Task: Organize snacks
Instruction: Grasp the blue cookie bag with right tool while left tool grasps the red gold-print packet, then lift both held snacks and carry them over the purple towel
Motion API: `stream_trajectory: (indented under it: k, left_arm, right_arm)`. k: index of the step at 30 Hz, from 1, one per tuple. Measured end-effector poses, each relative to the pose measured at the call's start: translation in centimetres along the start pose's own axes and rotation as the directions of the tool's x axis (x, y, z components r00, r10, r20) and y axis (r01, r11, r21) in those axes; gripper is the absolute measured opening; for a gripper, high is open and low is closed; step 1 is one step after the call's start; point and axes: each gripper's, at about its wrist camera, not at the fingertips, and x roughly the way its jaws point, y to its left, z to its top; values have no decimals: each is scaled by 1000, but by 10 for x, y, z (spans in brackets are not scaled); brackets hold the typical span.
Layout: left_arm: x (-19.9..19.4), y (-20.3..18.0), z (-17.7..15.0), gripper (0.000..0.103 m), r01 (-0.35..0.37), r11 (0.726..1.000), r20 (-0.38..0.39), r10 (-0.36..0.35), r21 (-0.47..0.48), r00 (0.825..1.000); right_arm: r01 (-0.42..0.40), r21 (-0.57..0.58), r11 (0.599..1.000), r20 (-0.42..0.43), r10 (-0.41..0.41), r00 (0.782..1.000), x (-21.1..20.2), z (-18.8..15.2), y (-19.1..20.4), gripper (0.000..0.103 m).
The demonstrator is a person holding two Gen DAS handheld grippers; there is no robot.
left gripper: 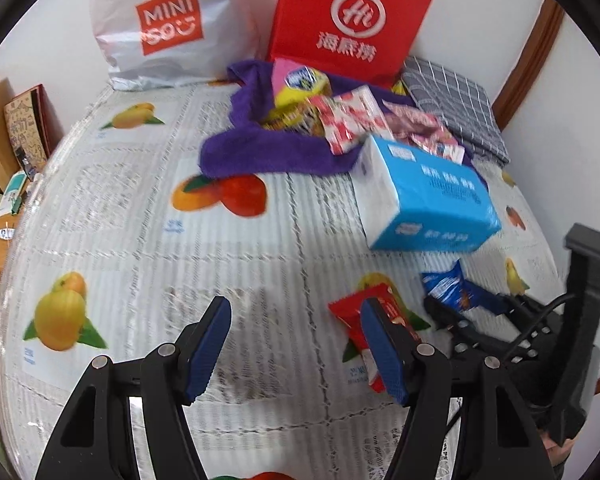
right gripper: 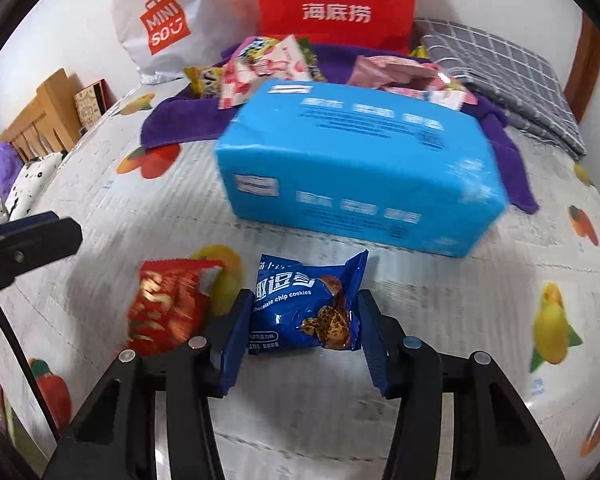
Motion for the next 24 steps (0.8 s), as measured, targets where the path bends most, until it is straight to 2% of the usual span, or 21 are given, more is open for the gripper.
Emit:
stream_trajectory:
  k: [2,5,8,9,13,15,16,19,24]
  left_arm:
    - [9,-8,-4,65,14,1000,-26,-14,2,1000]
    - [21,-17,-10,65,65,998,-62,-65,-8,996]
    - [30,-29,-13,65,112,994,-78,-112,-15,991]
    - [30,-33,-14,65,103,995,-69,-104,-8,992]
    - [35,-48,-15,63,58,998,-55,-57,16,997]
    - [37,-55,-18,55,-15,999,-25,16,34,1000]
    - [36,-57,-20,45,-44,998,-7,44,34,999]
    - [35,-62,-27,44,-94,995,40,93,34,995]
    - [35,-60,-22,43,-78,997,5,78,0,997]
  right_arm:
    - [28,0,1000,23,-28,999,-2,-6,-14,51]
    - [11,24,1000,56,-12,998,-6,-17,-40,51]
    - [32,29,999,85,-34,996,-9,-24,-56,51]
    - [39,25,999,95,-41,995,-10,-26,-59,52]
    - [-15,51,999,104,9,995,-12,-29,-73,52]
    - [-29,58,998,107,23,994,-11,-28,-74,53]
    - [-27,57,998,107,21,994,-11,-29,-73,53]
    - [-24,55,998,106,18,994,-10,-28,-73,53]
    - [-50,73,996,114,42,993,-11,-28,-76,53]
